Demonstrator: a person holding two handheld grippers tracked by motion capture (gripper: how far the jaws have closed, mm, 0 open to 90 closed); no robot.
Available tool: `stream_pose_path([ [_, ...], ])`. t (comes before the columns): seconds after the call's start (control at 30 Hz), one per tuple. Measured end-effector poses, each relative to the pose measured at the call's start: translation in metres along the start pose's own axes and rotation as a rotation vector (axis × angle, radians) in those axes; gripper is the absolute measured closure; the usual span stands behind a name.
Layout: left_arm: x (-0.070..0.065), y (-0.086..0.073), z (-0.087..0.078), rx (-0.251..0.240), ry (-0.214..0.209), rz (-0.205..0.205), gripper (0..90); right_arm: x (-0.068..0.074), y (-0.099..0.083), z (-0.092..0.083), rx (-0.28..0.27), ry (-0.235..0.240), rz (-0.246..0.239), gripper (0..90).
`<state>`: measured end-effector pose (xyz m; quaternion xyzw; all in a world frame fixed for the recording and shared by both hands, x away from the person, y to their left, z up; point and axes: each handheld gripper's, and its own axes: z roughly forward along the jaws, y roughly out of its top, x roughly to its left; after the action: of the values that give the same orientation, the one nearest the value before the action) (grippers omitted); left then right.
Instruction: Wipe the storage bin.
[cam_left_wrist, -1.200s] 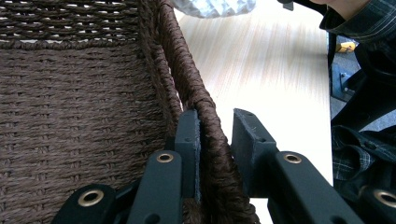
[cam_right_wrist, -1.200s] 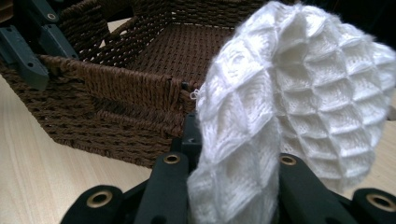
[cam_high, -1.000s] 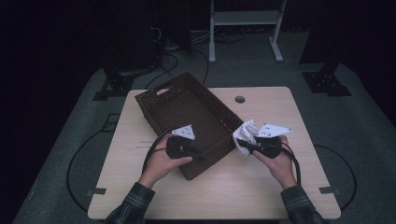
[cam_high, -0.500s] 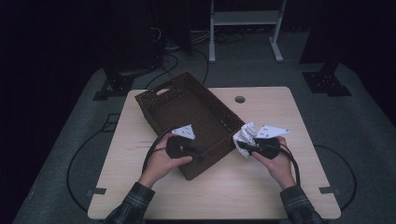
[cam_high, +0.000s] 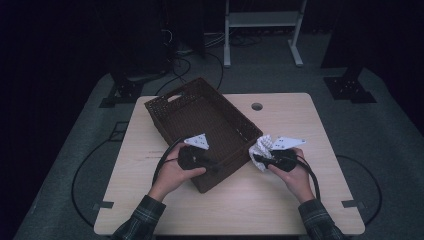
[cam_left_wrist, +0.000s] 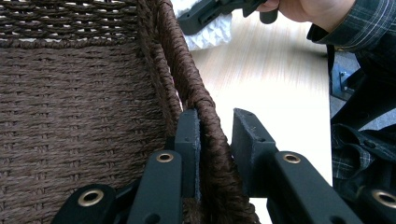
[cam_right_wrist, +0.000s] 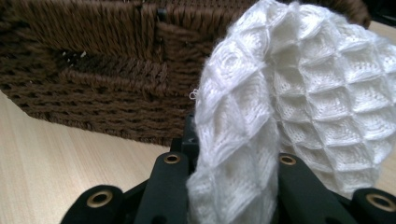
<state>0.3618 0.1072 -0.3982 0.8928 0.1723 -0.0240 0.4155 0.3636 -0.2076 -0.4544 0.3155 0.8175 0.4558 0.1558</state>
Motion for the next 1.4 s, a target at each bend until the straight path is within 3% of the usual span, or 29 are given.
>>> stream_pose_path([
  [0.27,0.0,0.0,0.0,0.003,0.002,0.0,71.7,-0.003,-0.006,0.006,0.023,0.002,0.015,75.3],
  [0.67,0.0,0.0,0.0,0.004,0.002,0.0,71.7,-0.004,-0.017,0.02,0.105,0.006,0.023,75.3],
  [0.87,0.0,0.0,0.0,0.003,0.002,-0.001,71.7,-0.004,-0.019,0.02,0.104,0.008,0.031,75.3],
  [1.4,0.0,0.0,0.0,0.001,-0.002,-0.008,71.7,0.008,0.008,-0.018,-0.076,0.02,0.009,75.2],
])
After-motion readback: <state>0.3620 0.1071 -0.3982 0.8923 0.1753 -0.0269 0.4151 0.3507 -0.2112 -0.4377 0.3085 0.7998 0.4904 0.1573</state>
